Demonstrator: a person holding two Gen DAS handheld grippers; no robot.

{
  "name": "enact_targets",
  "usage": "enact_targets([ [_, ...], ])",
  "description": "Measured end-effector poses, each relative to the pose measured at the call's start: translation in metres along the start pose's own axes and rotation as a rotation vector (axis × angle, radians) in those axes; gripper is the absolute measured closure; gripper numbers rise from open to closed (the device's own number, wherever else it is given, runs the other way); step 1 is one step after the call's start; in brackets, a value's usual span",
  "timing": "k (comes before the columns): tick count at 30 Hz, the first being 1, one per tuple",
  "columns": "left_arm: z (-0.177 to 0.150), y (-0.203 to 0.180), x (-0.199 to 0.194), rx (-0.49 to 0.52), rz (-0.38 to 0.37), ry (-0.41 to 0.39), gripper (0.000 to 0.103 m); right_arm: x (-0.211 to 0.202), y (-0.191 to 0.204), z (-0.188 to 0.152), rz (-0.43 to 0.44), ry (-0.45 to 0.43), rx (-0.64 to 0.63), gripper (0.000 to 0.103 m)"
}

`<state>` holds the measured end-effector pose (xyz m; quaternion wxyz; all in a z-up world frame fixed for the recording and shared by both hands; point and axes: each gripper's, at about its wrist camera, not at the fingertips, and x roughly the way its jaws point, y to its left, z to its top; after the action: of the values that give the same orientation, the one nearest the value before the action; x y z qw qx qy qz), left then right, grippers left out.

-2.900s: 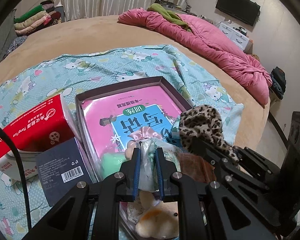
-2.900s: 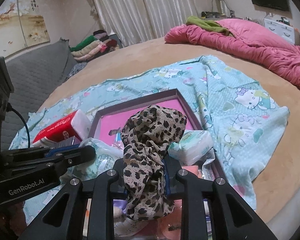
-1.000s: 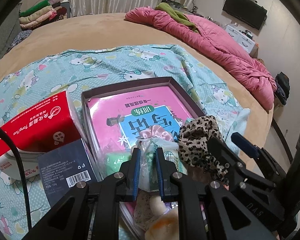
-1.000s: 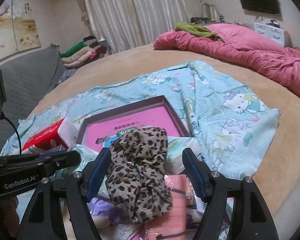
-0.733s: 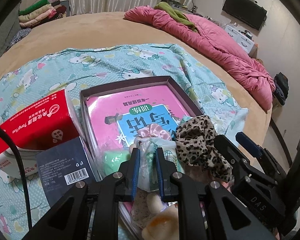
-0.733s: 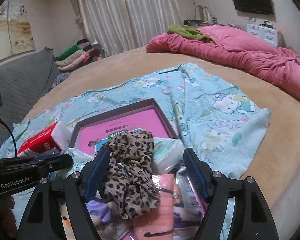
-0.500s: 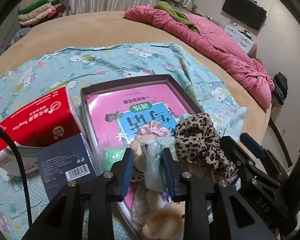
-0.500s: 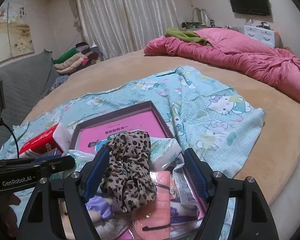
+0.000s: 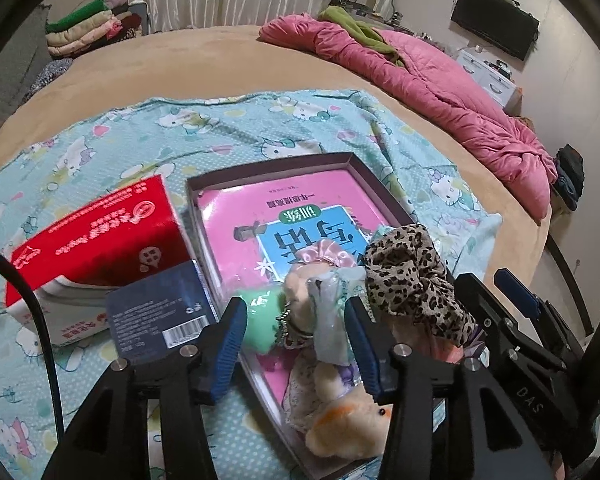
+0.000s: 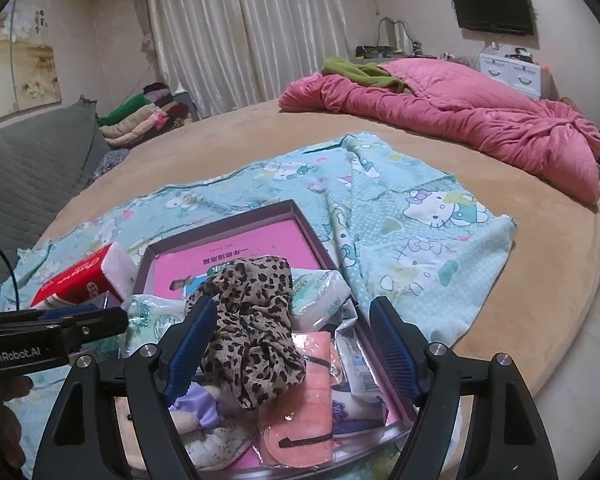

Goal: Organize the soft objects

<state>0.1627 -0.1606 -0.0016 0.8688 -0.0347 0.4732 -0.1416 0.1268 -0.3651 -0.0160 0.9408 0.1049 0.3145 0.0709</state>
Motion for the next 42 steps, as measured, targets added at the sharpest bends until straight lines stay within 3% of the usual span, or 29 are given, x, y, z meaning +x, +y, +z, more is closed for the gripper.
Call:
enact_targets([
  [12,-0.006,0.012,-0.053,0.021,0.059,-0.076,0.032,-0.043,0.024,0.013,0.055,-0.031,0.040,0.021],
  [15,-0.009,0.016,-0.066,0.011,0.061,-0.088,0.025,-0.060,0.034,0.020,0.061,-0.053,0.028,0.011],
  [17,-0.012,0.015,-0.076,0.021,0.075,-0.098,0.021,-0.071,0.040,0.022,0.055,-0.062,0.015,0.010],
  [26,-0.028,0.017,-0.112,0.021,0.117,-0.138,0.021,-0.108,0.061,0.019,0.048,-0.066,-0.037,0.010],
  [42,-0.070,0.023,-0.135,0.002,0.128,-0.116,0.021,-0.132,0.083,-0.014,0.010,-0.024,-0.097,0.010],
])
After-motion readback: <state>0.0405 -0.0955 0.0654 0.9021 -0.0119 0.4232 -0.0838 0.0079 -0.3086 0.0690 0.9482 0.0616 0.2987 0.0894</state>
